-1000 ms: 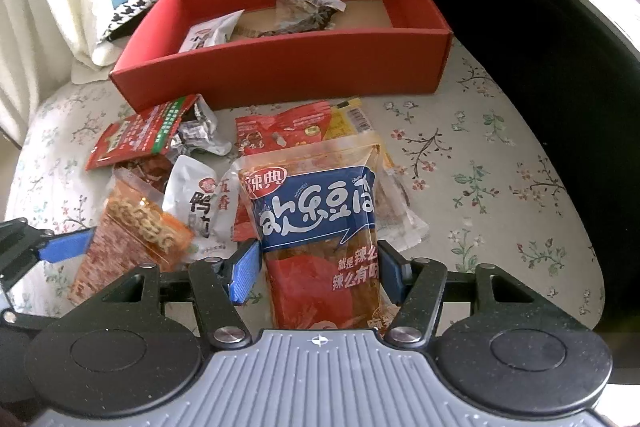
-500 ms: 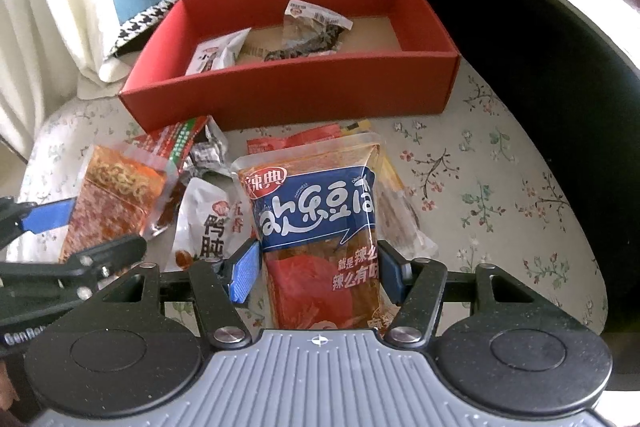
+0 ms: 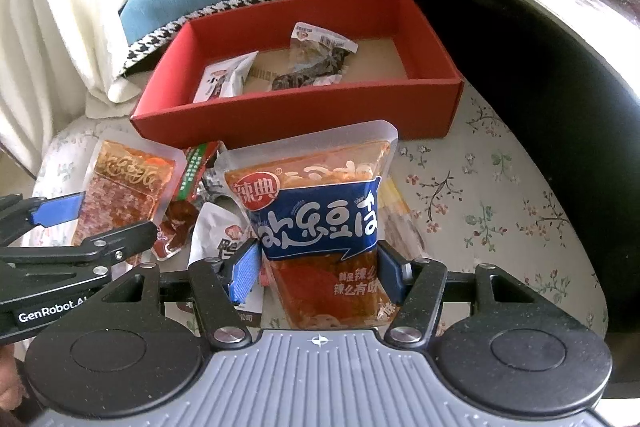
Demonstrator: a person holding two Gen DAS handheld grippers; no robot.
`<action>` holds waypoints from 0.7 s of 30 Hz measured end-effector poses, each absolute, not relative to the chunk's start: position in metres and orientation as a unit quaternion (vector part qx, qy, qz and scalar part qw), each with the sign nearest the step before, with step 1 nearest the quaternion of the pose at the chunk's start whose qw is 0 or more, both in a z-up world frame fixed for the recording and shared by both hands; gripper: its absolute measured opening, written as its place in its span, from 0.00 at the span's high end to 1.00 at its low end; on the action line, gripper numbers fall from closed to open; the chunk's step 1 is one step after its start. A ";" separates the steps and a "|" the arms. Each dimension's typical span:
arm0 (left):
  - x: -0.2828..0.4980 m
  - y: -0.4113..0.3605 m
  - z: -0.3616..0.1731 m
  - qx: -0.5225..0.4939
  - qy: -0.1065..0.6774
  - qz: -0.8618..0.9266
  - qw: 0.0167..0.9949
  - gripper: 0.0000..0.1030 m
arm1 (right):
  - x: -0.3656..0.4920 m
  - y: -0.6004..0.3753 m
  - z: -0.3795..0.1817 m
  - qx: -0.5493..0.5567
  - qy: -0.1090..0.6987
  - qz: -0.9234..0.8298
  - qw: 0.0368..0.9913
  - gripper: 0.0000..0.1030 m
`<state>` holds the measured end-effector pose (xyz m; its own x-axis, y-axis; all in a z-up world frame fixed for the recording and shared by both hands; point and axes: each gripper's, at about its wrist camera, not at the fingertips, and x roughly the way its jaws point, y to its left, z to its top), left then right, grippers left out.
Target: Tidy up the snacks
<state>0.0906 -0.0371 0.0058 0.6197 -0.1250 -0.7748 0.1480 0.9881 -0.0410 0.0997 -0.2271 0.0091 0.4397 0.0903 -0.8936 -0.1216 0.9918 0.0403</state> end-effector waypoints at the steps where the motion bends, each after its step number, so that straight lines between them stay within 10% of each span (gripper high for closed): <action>1: 0.091 -0.037 0.006 0.013 0.428 -0.075 0.900 0.42 | 0.100 -0.227 0.009 -0.015 0.525 0.062 0.849 0.34; 21: 0.094 -0.036 0.009 0.005 0.421 -0.075 0.904 0.42 | 0.100 -0.229 0.019 -0.002 0.502 0.058 0.863 0.35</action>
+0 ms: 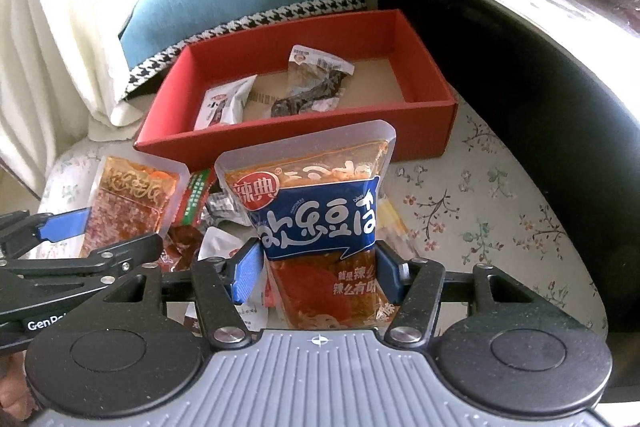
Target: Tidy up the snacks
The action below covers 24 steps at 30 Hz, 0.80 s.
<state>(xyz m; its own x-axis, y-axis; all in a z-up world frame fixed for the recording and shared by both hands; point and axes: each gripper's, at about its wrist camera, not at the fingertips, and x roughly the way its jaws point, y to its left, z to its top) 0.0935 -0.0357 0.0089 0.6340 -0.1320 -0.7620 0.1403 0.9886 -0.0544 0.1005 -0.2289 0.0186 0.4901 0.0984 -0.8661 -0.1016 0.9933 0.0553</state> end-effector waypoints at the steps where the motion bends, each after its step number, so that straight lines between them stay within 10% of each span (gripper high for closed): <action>1: 0.094 -0.036 0.010 0.004 0.420 -0.075 0.904 0.42 | 0.100 -0.229 0.020 -0.001 0.500 0.058 0.864 0.35; 24: 0.132 -0.035 0.027 -0.021 0.371 -0.051 0.927 0.42 | 0.141 -0.215 0.043 0.018 0.456 0.064 0.887 0.35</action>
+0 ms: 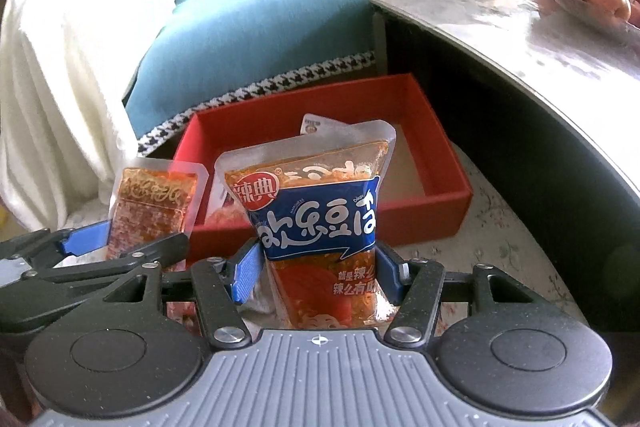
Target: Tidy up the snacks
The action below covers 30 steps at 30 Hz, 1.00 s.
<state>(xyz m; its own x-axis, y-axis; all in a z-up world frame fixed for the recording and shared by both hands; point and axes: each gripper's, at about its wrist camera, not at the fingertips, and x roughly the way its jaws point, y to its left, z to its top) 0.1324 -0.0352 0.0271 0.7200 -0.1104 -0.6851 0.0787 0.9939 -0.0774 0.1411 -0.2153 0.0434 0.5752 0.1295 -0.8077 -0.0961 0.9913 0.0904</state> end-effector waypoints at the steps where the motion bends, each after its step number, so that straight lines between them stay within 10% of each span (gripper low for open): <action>1: 0.136 -0.036 0.027 -0.021 0.369 -0.050 0.928 0.42 | 0.144 -0.215 0.044 0.018 0.455 0.064 0.888 0.35; 30: 0.236 -0.046 0.011 -0.018 0.364 -0.005 0.931 0.42 | 0.254 -0.216 0.011 0.049 0.458 0.054 0.886 0.42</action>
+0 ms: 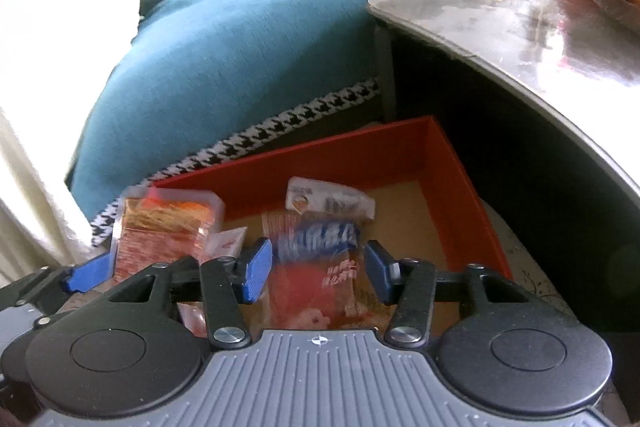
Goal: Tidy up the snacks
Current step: 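Lower both packets into the red box and open both tools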
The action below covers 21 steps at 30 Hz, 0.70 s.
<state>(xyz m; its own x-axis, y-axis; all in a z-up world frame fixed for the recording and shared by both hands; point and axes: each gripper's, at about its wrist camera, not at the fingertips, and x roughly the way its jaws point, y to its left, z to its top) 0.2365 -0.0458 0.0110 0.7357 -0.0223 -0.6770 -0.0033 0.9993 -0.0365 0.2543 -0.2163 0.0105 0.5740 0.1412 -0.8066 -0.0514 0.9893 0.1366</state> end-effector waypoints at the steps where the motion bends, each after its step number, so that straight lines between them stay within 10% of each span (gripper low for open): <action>1: 0.238 -0.047 0.009 -0.015 0.364 -0.005 0.931 0.43 | 0.257 -0.217 0.006 0.048 0.461 0.052 0.884 0.42; 21: 0.240 -0.052 -0.001 0.006 0.388 -0.003 0.922 0.39 | 0.254 -0.213 -0.002 0.035 0.469 0.038 0.881 0.30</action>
<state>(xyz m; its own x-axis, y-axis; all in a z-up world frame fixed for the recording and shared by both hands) 0.2404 -0.0523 -0.0014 0.6996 -0.0016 -0.7145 0.0102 0.9999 0.0078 0.2538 -0.2129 -0.0018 0.5563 0.1009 -0.8248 -0.0342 0.9945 0.0985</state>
